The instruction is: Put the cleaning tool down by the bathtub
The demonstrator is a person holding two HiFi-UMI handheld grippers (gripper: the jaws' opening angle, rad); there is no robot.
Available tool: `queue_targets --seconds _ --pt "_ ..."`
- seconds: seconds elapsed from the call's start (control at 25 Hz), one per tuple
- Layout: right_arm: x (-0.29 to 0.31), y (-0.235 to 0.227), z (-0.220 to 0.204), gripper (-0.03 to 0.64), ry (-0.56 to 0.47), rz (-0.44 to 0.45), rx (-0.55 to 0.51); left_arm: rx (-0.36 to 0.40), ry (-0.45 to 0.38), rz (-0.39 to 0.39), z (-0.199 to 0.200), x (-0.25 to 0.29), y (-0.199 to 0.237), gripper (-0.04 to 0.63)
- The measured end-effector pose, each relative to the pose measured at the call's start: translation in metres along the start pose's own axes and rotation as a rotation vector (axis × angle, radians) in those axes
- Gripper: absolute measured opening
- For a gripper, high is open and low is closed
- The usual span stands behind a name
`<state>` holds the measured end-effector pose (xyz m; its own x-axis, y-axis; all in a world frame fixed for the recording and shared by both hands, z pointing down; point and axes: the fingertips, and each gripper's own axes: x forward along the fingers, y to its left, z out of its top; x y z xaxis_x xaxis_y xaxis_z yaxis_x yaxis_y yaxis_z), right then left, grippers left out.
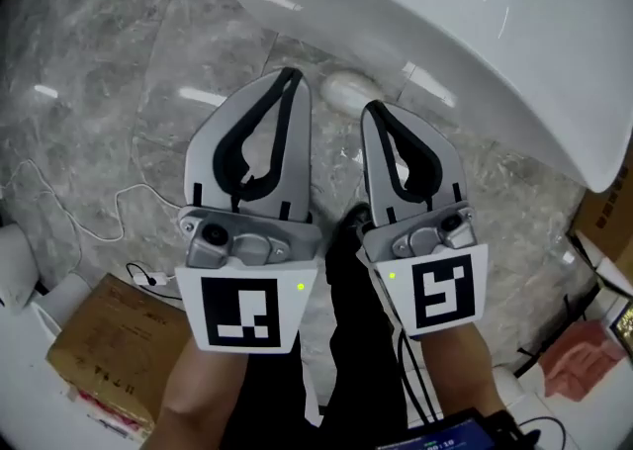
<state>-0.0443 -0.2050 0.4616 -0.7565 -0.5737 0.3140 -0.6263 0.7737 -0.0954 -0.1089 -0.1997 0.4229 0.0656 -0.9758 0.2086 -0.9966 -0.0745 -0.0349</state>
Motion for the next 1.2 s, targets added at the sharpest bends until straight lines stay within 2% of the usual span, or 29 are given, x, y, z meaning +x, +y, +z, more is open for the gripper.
queue_targets --seconds 0.12,0.32,0.52,0.84,1.0,1.2 --pt "-0.019 -0.009 0.040 0.015 -0.060 -0.049 0.022 0.004 -0.038 -0.007 0.034 -0.003 -0.006 0.015" --pt "-0.045 -0.025 0.076 0.014 -0.094 -0.119 0.014 0.017 -0.075 -0.021 0.072 -0.008 -0.019 0.015" --pt "-0.054 -0.037 0.090 0.014 -0.116 -0.160 0.008 0.014 -0.080 -0.030 0.082 -0.004 -0.028 0.015" --pt "-0.059 -0.041 0.093 0.012 -0.153 -0.167 0.022 0.019 -0.095 -0.033 0.084 0.000 -0.033 0.015" --pt "-0.054 -0.045 0.101 0.012 -0.181 -0.190 -0.010 0.016 -0.093 -0.035 0.080 0.000 -0.034 0.015" --pt "-0.055 -0.044 0.094 0.012 -0.163 -0.170 0.014 0.013 -0.093 -0.043 0.080 0.004 -0.036 0.015"
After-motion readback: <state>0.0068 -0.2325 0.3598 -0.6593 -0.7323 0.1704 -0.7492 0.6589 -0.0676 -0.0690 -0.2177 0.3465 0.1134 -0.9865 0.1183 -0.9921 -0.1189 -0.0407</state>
